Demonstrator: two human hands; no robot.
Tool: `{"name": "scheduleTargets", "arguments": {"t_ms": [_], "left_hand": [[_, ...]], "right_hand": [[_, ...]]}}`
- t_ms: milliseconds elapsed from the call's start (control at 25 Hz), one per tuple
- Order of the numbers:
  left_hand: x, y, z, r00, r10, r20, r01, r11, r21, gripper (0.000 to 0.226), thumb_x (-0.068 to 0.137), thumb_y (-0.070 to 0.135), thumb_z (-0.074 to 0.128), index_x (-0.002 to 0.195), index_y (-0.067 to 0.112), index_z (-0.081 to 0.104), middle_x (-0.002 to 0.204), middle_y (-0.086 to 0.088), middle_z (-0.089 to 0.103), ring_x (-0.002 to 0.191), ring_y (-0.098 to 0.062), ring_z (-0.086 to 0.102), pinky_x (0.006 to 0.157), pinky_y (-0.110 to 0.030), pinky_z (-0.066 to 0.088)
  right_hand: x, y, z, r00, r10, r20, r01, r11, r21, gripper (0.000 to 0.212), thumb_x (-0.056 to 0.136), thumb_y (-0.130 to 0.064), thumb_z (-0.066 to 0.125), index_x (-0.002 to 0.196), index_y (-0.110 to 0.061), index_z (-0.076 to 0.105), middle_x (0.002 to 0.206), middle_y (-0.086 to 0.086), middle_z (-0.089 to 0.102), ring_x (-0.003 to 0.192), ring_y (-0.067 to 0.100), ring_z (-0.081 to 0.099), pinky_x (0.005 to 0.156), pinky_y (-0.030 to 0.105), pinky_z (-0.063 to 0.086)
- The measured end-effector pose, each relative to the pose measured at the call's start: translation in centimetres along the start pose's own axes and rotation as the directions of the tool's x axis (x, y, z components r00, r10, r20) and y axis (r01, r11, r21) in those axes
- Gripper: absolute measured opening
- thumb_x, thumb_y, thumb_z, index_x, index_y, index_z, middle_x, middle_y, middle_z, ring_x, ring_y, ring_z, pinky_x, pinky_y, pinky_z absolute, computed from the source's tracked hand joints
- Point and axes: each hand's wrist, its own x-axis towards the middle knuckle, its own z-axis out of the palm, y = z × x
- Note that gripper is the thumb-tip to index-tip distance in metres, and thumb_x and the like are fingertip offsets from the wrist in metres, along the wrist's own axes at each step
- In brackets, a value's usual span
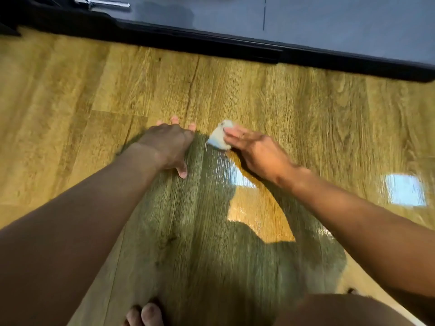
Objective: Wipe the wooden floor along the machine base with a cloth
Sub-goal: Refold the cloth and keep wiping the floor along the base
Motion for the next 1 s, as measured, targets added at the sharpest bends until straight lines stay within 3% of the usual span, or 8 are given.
{"name": "scheduleTargets", "arguments": {"t_ms": [80, 280, 400, 480, 560, 640, 760, 1000], "left_hand": [[-0.2, 0.0, 0.0, 1.0, -0.006, 0.005, 0.006, 1.0, 0.021, 0.115, 0.057, 0.057, 0.081, 0.149, 0.021, 0.021, 0.139, -0.017, 0.044, 0.122, -0.039, 0.046, 0.098, -0.047, 0.039], [0.0, 0.6, 0.1, 1.0, -0.022, -0.021, 0.022, 0.999, 0.033, 0.123, 0.058, 0.054, 0.081, 0.151, 0.019, 0.008, 0.144, -0.016, 0.041, 0.13, -0.04, 0.039, 0.106, -0.057, 0.026], [0.0, 0.3, 0.2, 0.999, 0.006, -0.035, -0.005, 1.0, 0.024, 0.122, 0.059, 0.054, 0.08, 0.151, 0.019, 0.008, 0.148, -0.017, 0.035, 0.133, -0.04, 0.036, 0.11, -0.055, 0.023], [-0.1, 0.3, 0.2, 0.999, 0.008, -0.044, -0.008, 1.0, 0.011, 0.12, 0.06, 0.053, 0.079, 0.151, 0.02, 0.008, 0.153, -0.019, 0.024, 0.134, -0.041, 0.033, 0.11, -0.052, 0.025], [-0.2, 0.5, 0.3, 1.0, -0.01, -0.024, 0.009, 1.0, -0.008, 0.122, 0.059, 0.052, 0.08, 0.151, 0.021, 0.005, 0.155, -0.021, 0.012, 0.136, -0.044, 0.028, 0.109, -0.054, 0.024], [0.1, 0.6, 0.4, 1.0, -0.024, -0.014, 0.024, 1.0, -0.006, 0.124, 0.059, 0.051, 0.08, 0.151, 0.022, 0.002, 0.156, -0.022, 0.005, 0.137, -0.048, 0.023, 0.108, -0.058, 0.023], [0.2, 0.4, 0.5, 1.0, -0.022, -0.015, 0.021, 0.999, -0.031, 0.127, 0.058, 0.05, 0.082, 0.151, 0.021, 0.001, 0.154, -0.026, 0.003, 0.136, -0.051, 0.021, 0.109, -0.057, 0.023], [0.2, 0.3, 0.7, 0.999, -0.005, -0.032, 0.004, 0.999, -0.033, 0.128, 0.056, 0.051, 0.082, 0.151, 0.02, 0.001, 0.153, -0.027, 0.002, 0.136, -0.052, 0.02, 0.11, -0.055, 0.023]], "right_hand": [[1.0, 0.0, 1.0, 0.995, 0.068, -0.076, -0.071, 0.996, -0.047, 0.06, 0.084, 0.011, 0.049, 0.137, -0.017, 0.049, 0.148, 0.003, 0.036, 0.126, 0.02, 0.05, 0.083, 0.037, 0.057], [-1.8, 0.6, 1.3, 0.933, -0.345, 0.104, 0.353, 0.932, -0.081, 0.062, 0.08, -0.002, 0.058, 0.136, -0.026, 0.046, 0.145, 0.004, 0.044, 0.113, 0.022, 0.061, 0.073, 0.023, 0.055], [4.1, 4.2, -1.6, 0.989, -0.141, 0.055, 0.144, 0.987, -0.073, 0.042, 0.098, -0.019, 0.039, 0.138, -0.03, 0.043, 0.15, 0.006, 0.035, 0.089, 0.001, 0.064, 0.06, 0.002, 0.046], [7.1, 6.2, -1.9, 0.995, 0.074, -0.066, -0.079, 0.994, -0.074, 0.043, 0.098, -0.01, 0.041, 0.138, -0.024, 0.044, 0.153, 0.0, 0.029, 0.117, 0.014, 0.058, 0.085, 0.024, 0.054], [7.2, 5.5, -1.0, 0.982, 0.17, -0.083, -0.175, 0.984, -0.047, 0.049, 0.095, -0.001, 0.047, 0.139, -0.023, 0.044, 0.154, 0.0, 0.028, 0.131, 0.023, 0.046, 0.09, 0.041, 0.054], [5.0, 3.7, 0.1, 0.998, -0.015, -0.059, 0.012, 0.998, -0.057, 0.046, 0.092, 0.0, 0.053, 0.135, -0.018, 0.049, 0.149, 0.005, 0.037, 0.129, 0.027, 0.047, 0.088, 0.044, 0.054], [6.2, 5.3, -0.7, 0.972, -0.232, 0.041, 0.236, 0.961, -0.142, 0.046, 0.091, 0.0, 0.049, 0.135, -0.016, 0.049, 0.145, 0.003, 0.042, 0.135, 0.022, 0.038, 0.107, 0.045, 0.039], [12.5, 6.5, -1.2, 0.953, 0.242, -0.181, -0.263, 0.959, -0.104, 0.044, 0.093, 0.002, 0.043, 0.132, -0.017, 0.051, 0.14, 0.005, 0.049, 0.122, 0.028, 0.052, 0.108, 0.047, 0.036]]}}
